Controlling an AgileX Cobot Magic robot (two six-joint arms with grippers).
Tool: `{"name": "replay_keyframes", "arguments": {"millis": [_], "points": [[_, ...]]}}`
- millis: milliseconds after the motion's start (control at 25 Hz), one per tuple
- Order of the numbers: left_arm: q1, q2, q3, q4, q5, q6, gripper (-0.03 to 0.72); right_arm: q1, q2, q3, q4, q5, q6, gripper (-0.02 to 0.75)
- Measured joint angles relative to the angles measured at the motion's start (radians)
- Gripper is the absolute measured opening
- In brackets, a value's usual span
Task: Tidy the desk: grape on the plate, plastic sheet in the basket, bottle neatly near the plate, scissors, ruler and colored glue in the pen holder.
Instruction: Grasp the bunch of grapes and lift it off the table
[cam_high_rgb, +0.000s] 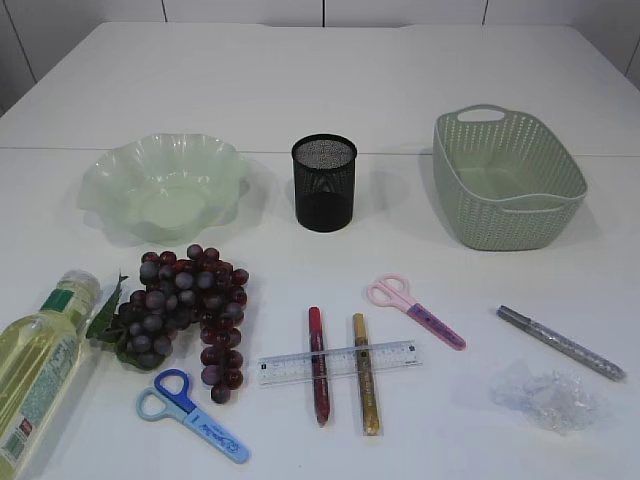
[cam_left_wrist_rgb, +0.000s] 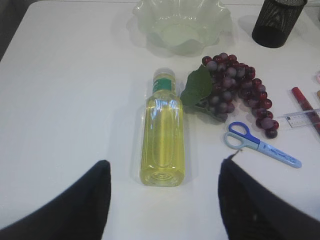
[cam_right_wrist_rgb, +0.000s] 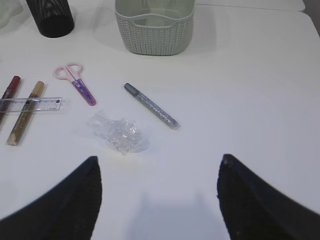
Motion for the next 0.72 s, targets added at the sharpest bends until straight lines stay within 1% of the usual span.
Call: {"name": "replay_keyframes", "arguments": {"millis": [720], "points": [[0.000,0.000,0.000,0.000,0.000,0.000,0.489,0.000,0.000,0.000,-0.002,0.000,0.000,0.564]]}}
